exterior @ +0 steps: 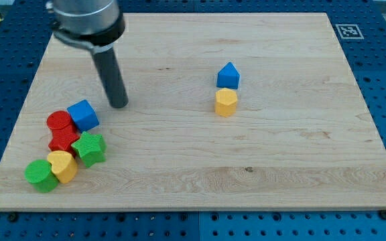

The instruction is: Place your arm at the top of red circle

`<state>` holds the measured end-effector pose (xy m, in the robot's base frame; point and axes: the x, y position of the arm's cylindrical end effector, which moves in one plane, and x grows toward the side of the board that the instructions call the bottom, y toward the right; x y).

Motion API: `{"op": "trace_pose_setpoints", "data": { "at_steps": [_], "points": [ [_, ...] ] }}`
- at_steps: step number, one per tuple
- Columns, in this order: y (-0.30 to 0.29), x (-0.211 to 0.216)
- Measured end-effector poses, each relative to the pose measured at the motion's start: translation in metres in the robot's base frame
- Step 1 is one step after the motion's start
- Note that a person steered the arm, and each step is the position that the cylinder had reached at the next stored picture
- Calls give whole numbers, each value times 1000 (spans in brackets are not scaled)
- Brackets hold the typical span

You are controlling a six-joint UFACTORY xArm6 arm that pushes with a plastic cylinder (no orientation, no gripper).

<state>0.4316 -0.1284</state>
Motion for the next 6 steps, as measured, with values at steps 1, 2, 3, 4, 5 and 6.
{"op": "trace_pose_setpoints", "data": {
  "at_steps": [1, 2, 3, 4, 5, 6],
  "points": [
    [-27, -30],
    [-88, -38],
    [-109, -29],
    [-109, 1],
    [-108, 25],
    [-107, 26]
  ]
}}
